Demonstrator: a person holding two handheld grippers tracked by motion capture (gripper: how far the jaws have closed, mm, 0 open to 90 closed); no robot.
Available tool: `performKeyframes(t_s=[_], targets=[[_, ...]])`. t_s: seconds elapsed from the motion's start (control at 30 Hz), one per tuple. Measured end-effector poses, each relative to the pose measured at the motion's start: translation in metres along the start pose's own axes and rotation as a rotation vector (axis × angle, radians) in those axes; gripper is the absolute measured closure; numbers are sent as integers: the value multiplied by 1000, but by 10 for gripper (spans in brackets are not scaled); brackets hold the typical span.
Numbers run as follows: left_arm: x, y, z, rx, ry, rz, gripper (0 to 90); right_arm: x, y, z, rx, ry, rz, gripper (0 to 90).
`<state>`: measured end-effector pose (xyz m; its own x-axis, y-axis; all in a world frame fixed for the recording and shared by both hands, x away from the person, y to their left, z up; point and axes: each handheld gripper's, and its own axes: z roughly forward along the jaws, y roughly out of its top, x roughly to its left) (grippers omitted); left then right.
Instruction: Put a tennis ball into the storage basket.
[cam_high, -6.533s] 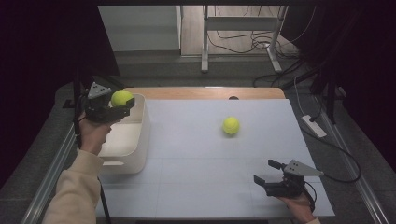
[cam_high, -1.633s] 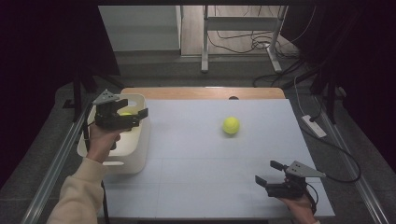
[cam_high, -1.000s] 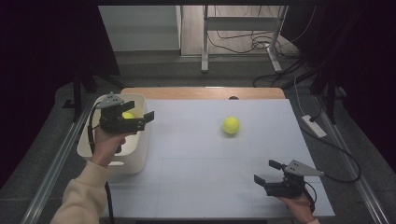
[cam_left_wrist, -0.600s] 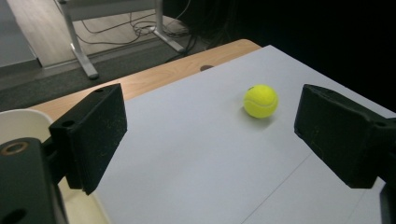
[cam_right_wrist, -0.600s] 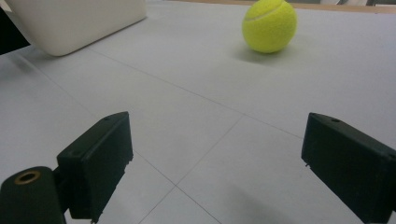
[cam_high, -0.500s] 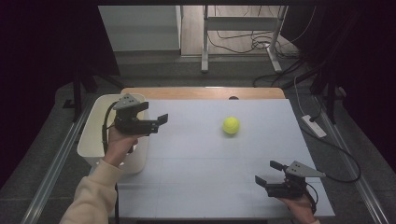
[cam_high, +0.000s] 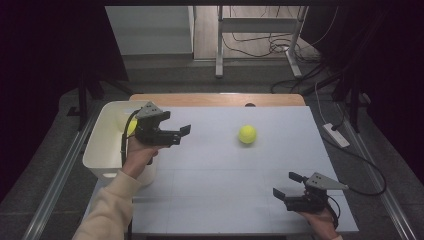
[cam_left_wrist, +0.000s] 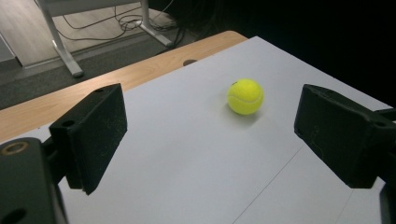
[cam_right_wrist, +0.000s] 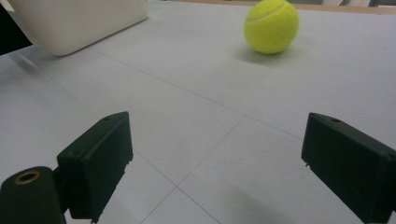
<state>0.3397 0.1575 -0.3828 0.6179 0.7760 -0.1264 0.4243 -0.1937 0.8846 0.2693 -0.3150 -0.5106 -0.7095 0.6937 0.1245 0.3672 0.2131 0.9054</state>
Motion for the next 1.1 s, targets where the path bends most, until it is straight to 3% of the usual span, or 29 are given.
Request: performKeyframes(t_s=[0.37,0.73,1.1], targets=[[-10,1,16,33,-9,33,105,1,1,1,0,5,-5,88],[-16,-1,30,57,-25,31,106,0,2,4,-5,15,2,88],[-21,-1,48,74,-67,41,106,-1,2,4,-3,8,6,88]])
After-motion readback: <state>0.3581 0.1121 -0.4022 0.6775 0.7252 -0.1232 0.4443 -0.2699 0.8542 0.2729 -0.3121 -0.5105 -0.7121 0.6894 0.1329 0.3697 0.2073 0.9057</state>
